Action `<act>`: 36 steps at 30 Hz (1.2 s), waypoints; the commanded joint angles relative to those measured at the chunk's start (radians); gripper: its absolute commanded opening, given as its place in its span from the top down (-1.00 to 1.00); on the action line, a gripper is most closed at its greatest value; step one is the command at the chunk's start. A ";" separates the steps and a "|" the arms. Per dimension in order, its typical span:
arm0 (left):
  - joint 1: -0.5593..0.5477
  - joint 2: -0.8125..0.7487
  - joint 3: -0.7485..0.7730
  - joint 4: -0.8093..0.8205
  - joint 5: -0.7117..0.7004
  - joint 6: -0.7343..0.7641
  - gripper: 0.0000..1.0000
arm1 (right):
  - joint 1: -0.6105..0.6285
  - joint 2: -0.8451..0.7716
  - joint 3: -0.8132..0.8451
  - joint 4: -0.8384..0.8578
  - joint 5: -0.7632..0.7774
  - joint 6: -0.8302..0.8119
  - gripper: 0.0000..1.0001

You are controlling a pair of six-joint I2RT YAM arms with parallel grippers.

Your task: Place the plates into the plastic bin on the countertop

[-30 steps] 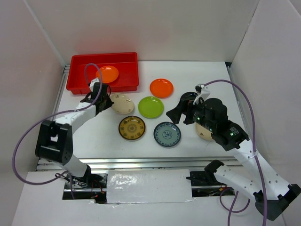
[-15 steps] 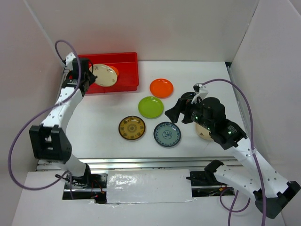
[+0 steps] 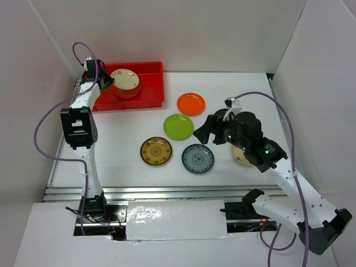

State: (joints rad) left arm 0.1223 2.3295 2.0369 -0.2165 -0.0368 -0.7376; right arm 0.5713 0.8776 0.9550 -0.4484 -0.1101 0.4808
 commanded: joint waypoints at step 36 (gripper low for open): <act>-0.481 -1.012 -1.270 -0.015 -0.183 -0.037 -0.98 | -0.068 0.124 -0.067 0.171 -0.013 0.093 -1.00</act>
State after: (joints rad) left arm -0.3317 1.4174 0.8116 -0.2893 -0.2218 -0.7666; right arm 0.5125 1.0283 0.9005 -0.3485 -0.0948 0.5648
